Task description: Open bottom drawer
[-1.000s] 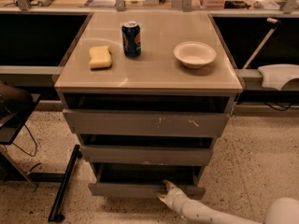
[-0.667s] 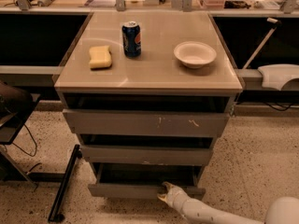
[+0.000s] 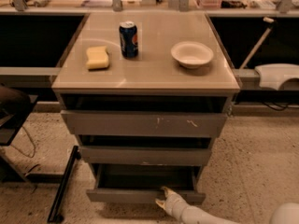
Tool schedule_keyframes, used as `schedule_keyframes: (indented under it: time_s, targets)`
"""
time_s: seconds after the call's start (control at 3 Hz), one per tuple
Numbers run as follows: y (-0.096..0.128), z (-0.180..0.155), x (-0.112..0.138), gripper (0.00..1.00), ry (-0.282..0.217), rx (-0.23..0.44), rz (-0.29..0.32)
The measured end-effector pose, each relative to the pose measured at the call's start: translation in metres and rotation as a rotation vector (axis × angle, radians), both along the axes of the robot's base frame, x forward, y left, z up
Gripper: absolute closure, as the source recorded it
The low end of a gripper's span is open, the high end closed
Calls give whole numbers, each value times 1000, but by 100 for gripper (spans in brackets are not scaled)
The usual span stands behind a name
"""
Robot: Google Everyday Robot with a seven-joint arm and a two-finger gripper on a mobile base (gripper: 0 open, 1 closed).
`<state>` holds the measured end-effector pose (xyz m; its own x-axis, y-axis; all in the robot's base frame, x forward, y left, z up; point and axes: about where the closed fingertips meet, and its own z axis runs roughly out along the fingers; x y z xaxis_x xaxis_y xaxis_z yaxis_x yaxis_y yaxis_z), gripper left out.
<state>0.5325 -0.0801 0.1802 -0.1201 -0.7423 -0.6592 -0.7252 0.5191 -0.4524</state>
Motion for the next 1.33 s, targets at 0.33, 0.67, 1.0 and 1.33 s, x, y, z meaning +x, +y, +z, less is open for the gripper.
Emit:
schedule_keyframes:
  time_s: [0.33, 0.67, 1.0, 1.33]
  targets:
    - [-1, 5, -1, 100, 0, 0, 0]
    - [11, 7, -15, 100, -24, 5, 4]
    - [11, 9, -16, 100, -24, 6, 4]
    - [13, 1, -33, 100, -33, 21, -7]
